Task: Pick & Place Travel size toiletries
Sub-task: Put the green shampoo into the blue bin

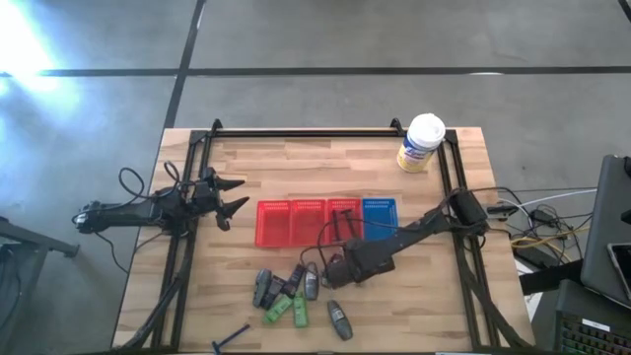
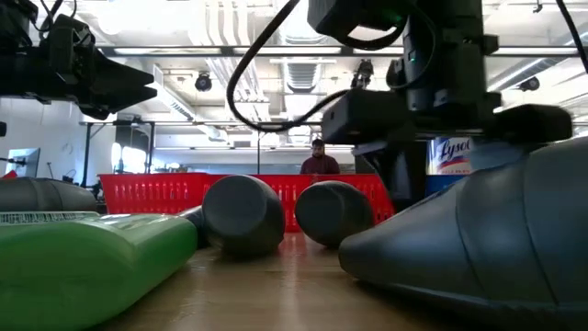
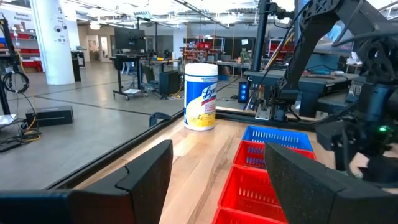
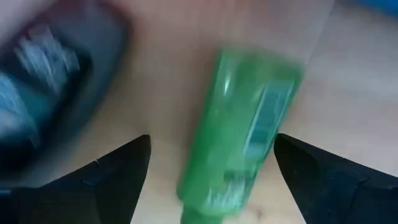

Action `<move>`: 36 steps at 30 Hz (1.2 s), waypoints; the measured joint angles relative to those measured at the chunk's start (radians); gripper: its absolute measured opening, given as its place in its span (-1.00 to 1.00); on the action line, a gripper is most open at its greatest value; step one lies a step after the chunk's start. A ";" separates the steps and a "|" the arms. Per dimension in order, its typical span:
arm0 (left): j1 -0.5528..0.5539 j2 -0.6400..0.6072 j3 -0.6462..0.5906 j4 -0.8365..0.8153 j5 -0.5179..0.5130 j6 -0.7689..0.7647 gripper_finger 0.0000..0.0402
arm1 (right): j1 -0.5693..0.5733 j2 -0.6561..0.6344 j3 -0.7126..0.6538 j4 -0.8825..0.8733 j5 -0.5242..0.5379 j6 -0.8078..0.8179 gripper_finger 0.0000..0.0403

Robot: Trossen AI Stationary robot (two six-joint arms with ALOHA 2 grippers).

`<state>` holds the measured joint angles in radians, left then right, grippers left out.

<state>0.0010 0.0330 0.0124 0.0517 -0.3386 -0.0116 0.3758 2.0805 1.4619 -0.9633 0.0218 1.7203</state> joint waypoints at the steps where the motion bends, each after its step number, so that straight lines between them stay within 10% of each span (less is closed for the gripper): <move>1: 0.000 0.000 0.000 0.000 0.000 0.000 0.29 | 0.000 0.000 -0.001 -0.005 0.009 0.004 0.63; 36: 0.000 0.001 0.000 0.000 0.000 0.000 0.29 | -0.002 -0.004 -0.007 0.015 -0.019 0.013 0.52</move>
<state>0.0013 0.0338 0.0124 0.0517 -0.3382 -0.0116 0.3737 2.0769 1.4548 -0.9482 0.0025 1.7329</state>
